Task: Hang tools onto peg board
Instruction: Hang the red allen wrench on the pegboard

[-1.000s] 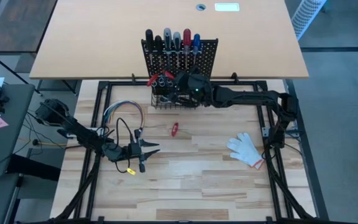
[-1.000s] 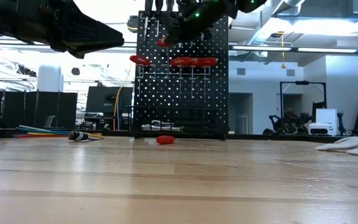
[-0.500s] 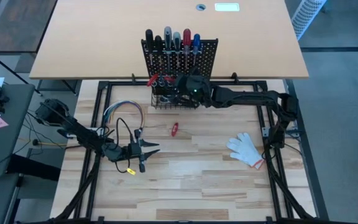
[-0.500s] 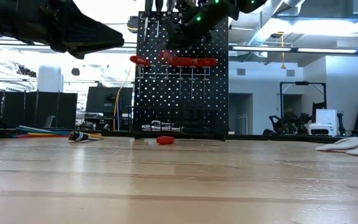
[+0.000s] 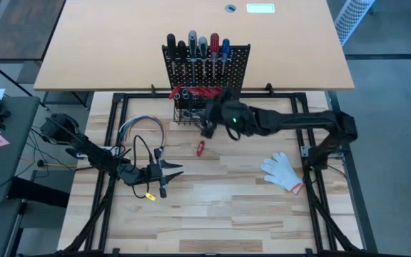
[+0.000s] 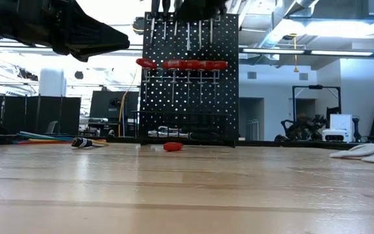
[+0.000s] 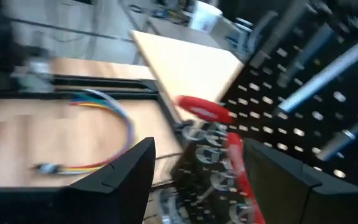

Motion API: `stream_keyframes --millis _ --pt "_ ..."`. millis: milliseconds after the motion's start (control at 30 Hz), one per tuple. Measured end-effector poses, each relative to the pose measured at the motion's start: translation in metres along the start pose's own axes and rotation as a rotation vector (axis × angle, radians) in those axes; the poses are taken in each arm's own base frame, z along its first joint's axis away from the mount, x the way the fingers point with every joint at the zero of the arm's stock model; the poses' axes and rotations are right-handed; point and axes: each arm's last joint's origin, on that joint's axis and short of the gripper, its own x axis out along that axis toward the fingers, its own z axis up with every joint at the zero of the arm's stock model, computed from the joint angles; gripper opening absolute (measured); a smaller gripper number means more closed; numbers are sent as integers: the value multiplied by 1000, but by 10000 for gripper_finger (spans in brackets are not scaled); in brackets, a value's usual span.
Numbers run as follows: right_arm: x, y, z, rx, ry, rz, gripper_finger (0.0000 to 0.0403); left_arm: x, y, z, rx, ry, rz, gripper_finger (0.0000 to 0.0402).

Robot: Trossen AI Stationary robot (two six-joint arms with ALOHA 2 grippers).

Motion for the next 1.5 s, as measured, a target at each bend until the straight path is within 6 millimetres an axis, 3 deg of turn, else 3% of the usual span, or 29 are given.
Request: stream_keyframes --millis 167,300,400,567,733,1500 --pt "-32 33 3 -90 39 133 243 0 0 0 -5 0 0 99" --pt "-45 62 -13 -140 120 384 237 0 0 0 -9 -1 0 99" --pt "-39 82 -39 -89 192 505 231 0 0 0 -14 -1 0 99" --pt "-17 111 -93 -71 352 508 219 0 0 0 -25 -1 0 99" --pt "7 130 -130 -74 405 496 203 0 0 0 -19 0 1 99" --pt "87 107 -205 57 564 321 119 0 0 -1 -20 6 1 99"
